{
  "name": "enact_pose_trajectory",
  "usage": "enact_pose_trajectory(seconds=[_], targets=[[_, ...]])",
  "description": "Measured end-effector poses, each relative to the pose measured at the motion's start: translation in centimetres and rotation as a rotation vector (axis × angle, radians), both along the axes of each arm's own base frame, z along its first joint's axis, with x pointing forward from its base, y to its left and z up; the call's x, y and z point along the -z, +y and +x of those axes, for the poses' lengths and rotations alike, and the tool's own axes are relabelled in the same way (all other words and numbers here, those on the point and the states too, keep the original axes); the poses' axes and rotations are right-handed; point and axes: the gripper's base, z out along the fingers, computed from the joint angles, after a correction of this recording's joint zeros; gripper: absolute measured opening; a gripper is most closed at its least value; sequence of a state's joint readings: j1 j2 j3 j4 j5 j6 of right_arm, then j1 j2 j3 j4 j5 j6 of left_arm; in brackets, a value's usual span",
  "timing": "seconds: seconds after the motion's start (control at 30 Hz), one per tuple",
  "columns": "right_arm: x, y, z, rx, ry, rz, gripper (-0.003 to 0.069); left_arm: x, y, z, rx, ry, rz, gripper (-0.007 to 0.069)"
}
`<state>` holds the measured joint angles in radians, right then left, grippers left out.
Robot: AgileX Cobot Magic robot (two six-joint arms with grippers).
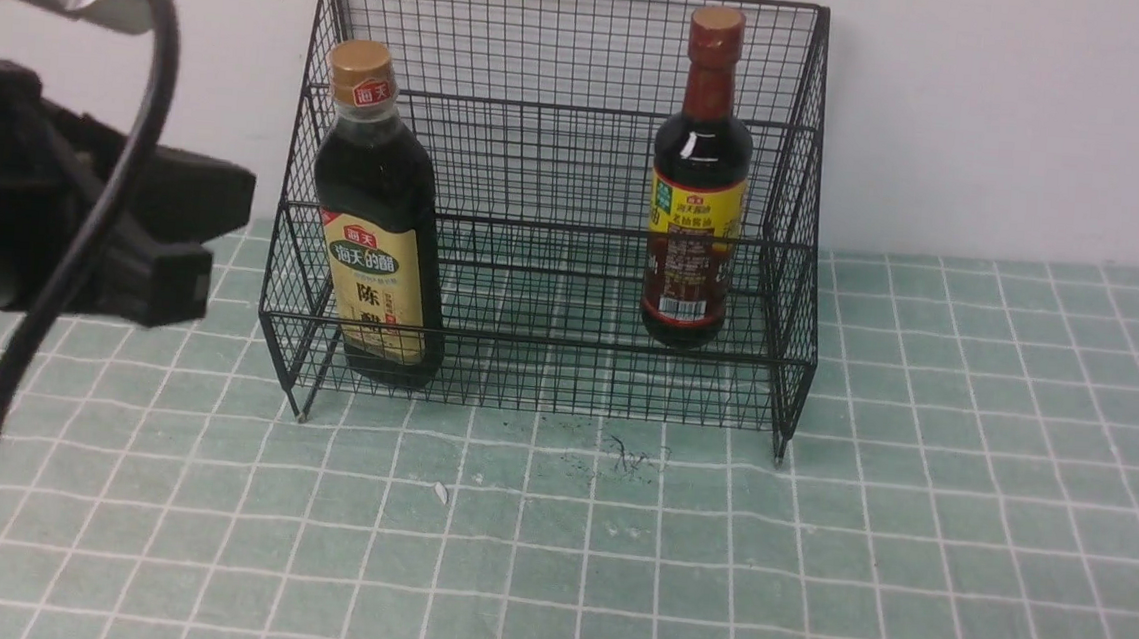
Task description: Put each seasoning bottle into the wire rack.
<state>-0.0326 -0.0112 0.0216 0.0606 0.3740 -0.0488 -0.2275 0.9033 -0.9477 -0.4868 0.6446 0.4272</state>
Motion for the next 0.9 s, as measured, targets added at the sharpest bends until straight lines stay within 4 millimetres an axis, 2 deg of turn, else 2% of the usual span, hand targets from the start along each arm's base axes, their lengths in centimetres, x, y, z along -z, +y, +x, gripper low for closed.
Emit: enact_pose_trajectory(seconds=[0.1,0.17,0.27,0.4,0.63,0.9], targets=[[0.0,0.0,0.0,0.000,0.000,0.000,-0.0014,0.3,0.8,-3.6,0.002,-0.056,-0.014,-0.0006],[0.0,0.0,0.0,0.000,0.000,0.000,-0.0014,0.5,1.1,-4.8,0.001,-0.079,-0.018,-0.0006],[0.0,0.0,0.0,0.000,0.000,0.000,-0.0014,1.0,2.0,-8.7,0.002,-0.168,-0.048,-0.0006],[0.0,0.0,0.0,0.000,0.000,0.000,-0.0014,1.8,2.5,-11.8,0.020,-0.221,-0.061,-0.0006],[0.0,0.0,0.0,0.000,0.000,0.000,-0.0014,1.9,3.1,-15.1,0.042,-0.313,-0.069,-0.0006],[0.0,0.0,0.0,0.000,0.000,0.000,-0.0014,1.7,3.1,-15.9,0.059,-0.352,-0.107,-0.0006]])
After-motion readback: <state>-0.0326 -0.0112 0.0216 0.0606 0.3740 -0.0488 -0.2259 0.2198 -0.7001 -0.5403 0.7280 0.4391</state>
